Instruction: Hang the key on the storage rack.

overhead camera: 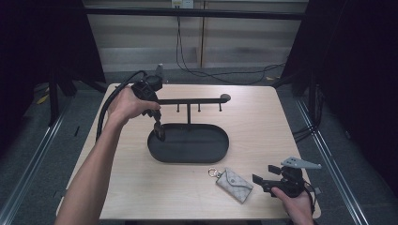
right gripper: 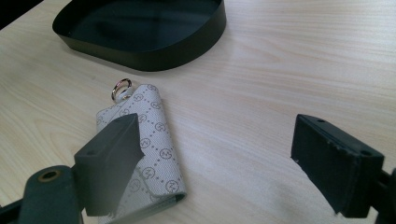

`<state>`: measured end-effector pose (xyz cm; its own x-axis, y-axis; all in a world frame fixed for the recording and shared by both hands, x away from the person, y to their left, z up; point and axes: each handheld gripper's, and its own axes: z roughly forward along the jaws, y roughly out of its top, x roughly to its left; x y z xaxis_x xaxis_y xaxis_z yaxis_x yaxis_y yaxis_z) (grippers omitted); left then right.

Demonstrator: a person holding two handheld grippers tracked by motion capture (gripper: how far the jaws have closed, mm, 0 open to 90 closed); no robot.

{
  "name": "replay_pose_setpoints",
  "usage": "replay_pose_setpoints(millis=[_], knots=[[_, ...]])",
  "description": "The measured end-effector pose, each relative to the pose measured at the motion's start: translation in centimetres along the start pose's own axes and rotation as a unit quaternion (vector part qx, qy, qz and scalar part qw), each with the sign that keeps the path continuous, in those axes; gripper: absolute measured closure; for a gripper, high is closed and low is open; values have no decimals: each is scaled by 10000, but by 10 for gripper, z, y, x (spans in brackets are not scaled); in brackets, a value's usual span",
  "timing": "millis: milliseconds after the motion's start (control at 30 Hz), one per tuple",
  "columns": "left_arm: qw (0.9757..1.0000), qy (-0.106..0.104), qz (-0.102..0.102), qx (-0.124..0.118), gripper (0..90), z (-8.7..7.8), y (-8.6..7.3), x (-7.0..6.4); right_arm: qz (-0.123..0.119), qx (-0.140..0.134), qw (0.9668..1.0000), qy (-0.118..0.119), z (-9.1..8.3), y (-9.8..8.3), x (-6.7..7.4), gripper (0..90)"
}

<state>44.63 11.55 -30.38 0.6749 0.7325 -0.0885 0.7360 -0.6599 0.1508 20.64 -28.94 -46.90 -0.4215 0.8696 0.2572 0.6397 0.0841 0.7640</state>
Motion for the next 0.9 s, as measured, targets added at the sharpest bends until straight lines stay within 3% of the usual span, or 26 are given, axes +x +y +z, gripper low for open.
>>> replay_pose_setpoints(millis=[133, 300, 500, 533, 600, 733, 767, 900], knots=[[9999, 22, -114, -52, 707, 1, 3, 3, -2, 2, 10000, 1, 0, 0, 0, 159], [10000, 42, -86, -17, 706, 5, 4, 4, -11, 4, 10000, -8, 0, 0, 0, 160], [9996, 43, -147, -225, 700, 7, 3, 5, -11, 10, 10000, -5, 1, 0, 0, 161], [9995, 93, -147, -265, 685, 7, 2, 5, -17, 22, 10000, -11, 1, 0, 0, 161], [9988, -38, -170, -455, 561, 5, 1, 4, -20, 29, 10000, 0, 1, 0, 0, 161], [9978, -55, -249, -610, 436, 1, 0, 2, 13, 36, 10000, -8, 1, 1, 0, 161], [9969, -101, -221, -747, 422, -1, -2, 2, 17, 34, 10000, 1, 1, 1, 0, 161], [9956, -163, -249, -888, 350, -1, -5, 4, 64, 36, 10000, 12, 2, 1, -1, 161]])
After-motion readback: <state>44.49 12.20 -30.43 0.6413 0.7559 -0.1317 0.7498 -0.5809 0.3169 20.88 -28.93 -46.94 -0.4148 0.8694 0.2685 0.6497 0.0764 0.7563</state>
